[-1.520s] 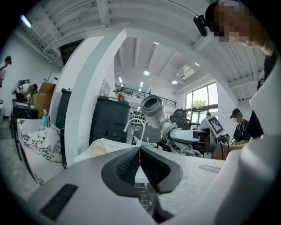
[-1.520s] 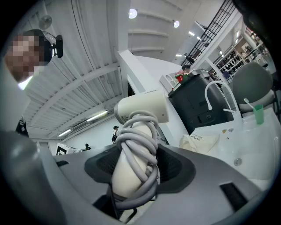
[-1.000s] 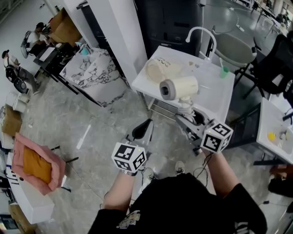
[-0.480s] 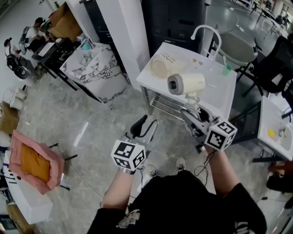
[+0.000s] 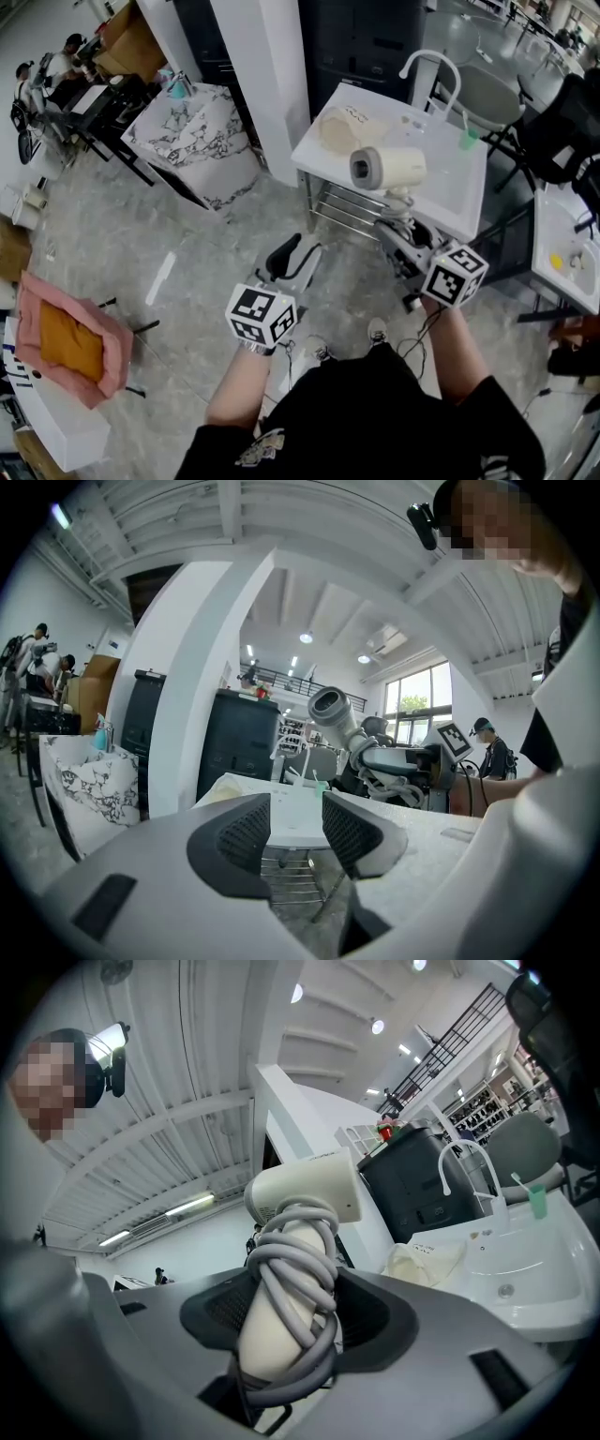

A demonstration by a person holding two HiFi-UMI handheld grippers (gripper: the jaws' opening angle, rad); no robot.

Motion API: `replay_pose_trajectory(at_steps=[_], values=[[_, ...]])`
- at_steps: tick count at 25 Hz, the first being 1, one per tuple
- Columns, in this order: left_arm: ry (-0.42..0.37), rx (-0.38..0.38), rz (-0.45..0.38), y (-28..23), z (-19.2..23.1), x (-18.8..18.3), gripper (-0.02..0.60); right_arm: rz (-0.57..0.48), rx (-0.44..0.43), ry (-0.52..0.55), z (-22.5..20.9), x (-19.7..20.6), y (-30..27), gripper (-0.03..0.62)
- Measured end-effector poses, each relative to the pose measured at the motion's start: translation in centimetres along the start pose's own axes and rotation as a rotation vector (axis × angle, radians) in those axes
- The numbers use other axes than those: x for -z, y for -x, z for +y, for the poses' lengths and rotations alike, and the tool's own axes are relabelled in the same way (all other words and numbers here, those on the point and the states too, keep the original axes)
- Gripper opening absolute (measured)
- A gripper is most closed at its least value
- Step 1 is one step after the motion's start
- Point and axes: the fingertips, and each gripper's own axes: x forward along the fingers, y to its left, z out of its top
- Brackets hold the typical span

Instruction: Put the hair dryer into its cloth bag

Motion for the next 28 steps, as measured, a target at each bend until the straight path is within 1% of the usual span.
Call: replay_pose_trajectory(at_steps=[8, 15, 20, 28], values=[[-0.013, 0.013, -0.002, 2.7, 2.1, 0.0, 0.161, -0.01, 0.009, 0.003, 2.5, 1.3, -1.6, 0.241], [-0.004, 0.007, 0.004, 2.1, 3.5, 0.0, 0.161, -0.007, 0.019, -0.019, 1.3, 1.4, -3.1, 0.241], [-0.005, -0.002, 0.007, 0.0, 4.8, -0.6, 0.161, -0.014, 0.016, -0.023, -0.7, -0.1, -4.6, 0.241], [-0.009, -0.012, 0.007, -6.6, 8.2, -2.3, 0.161, -0.025, 0.018, -0.026, -6.7, -3.4, -8.5, 0.241]])
